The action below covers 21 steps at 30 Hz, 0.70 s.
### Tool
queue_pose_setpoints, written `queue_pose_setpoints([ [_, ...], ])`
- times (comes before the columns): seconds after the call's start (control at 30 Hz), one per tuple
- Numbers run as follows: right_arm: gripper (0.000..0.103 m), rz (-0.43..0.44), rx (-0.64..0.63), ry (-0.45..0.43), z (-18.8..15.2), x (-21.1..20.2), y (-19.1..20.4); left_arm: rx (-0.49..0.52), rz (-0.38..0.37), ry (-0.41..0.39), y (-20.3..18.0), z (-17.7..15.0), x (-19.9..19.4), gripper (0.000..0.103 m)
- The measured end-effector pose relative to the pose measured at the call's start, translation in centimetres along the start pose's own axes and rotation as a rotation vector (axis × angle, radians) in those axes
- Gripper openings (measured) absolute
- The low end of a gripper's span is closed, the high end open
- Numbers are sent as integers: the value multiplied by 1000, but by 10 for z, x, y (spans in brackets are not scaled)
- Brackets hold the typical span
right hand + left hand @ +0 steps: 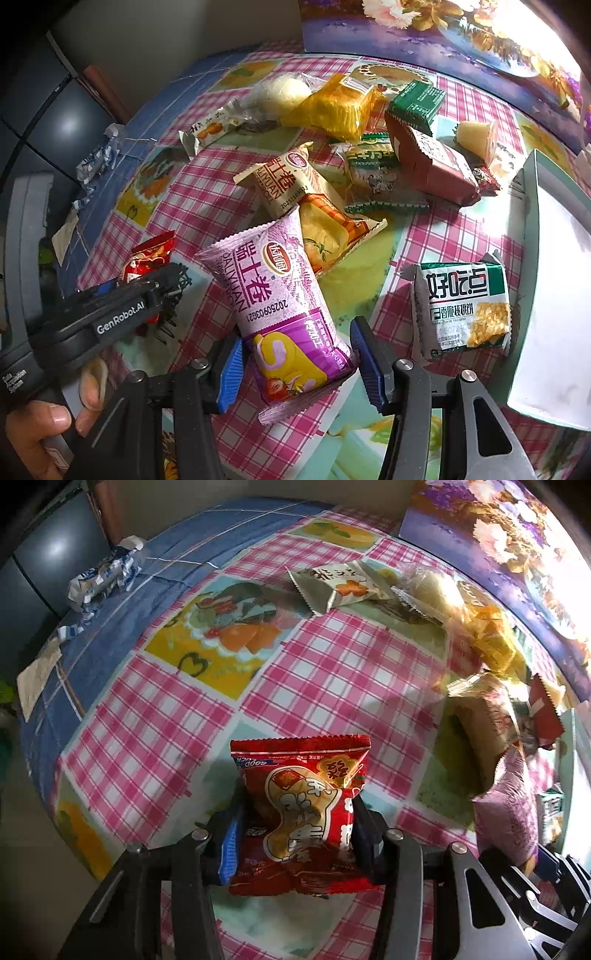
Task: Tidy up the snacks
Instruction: 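Lift the red bag with the left tool while the right tool carries the pink bag to the white tray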
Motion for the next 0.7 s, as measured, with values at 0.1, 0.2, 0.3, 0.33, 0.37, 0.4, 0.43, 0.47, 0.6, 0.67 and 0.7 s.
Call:
queue_pose_setpoints([
  [0.1,57,2,-5,-20,2,-6,1,-5,15,-10,-1,0,-6,52],
  [0.2,56,23,4,-43,4,-16,-1,-5,23,-35,-3,-1,-21,52],
  [0.3,56,52,20,-80,6,-31,-4,10,27,-70,-9,1,-40,52],
  [0.33,56,54,22,-90,7,-35,-6,22,29,-85,-14,0,-47,52],
  [0.37,56,55,24,-98,7,-38,-7,31,29,-94,-18,0,-51,52],
  [0.4,56,63,31,-108,7,-42,-9,40,29,-99,-22,-1,-54,52],
  [0.43,56,72,41,-115,8,-46,-12,52,26,-106,-29,-1,-59,52],
  [0.47,56,81,53,-123,9,-49,-16,60,23,-112,-34,-1,-62,52],
  [0.6,56,46,147,-199,14,-73,-47,121,29,-147,-67,2,-84,52],
  [0.67,56,3,223,-233,16,-84,-74,171,29,-168,-93,2,-97,52],
  [0.7,56,-19,265,-241,15,-87,-89,195,27,-176,-105,2,-102,52],
])
Point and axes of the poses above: each gripper's, at about its wrist camera, not at the fingertips, and x roughly the way its jaws point, y to its left, z to its top, the point moved 7 cm from there along x, roughly the way its jaws point, and after that the axes turned 15 degrees about y, right-handed, at the moved point
